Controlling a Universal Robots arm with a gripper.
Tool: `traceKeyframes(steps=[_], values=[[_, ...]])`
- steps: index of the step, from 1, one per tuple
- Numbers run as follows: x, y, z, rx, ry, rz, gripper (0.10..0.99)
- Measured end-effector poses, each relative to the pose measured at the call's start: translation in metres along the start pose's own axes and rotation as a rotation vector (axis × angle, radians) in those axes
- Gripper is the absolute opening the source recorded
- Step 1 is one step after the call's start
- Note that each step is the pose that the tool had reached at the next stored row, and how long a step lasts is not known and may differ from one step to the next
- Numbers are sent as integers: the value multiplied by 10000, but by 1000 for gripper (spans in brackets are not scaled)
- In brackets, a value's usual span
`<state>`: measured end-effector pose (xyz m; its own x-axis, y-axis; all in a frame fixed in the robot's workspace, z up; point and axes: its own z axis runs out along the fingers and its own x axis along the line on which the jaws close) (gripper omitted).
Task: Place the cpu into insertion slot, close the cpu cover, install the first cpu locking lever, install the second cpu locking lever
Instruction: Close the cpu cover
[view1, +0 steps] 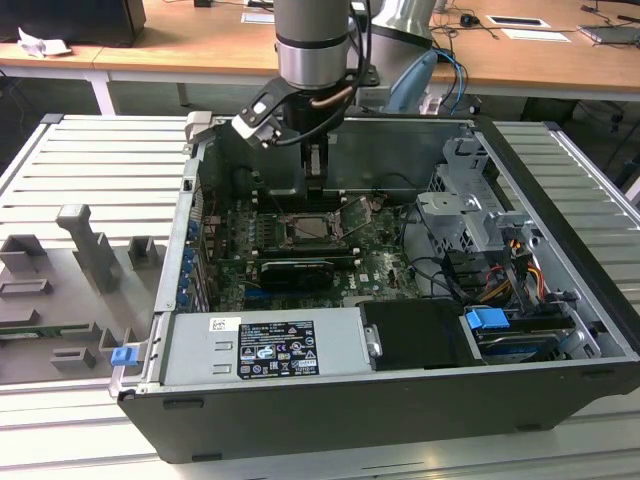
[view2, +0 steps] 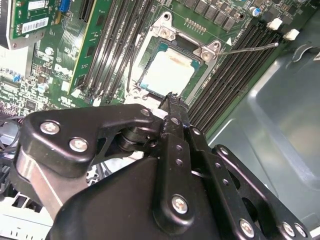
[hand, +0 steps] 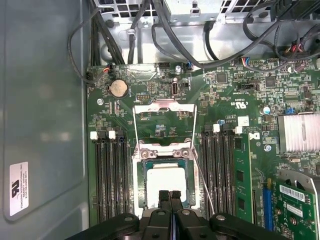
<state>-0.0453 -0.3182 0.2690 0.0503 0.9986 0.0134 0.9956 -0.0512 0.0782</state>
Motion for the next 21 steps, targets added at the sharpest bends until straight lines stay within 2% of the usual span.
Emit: traceKeyframes(steps=[21], values=[[3,5,-61,0,-16,-1,106]])
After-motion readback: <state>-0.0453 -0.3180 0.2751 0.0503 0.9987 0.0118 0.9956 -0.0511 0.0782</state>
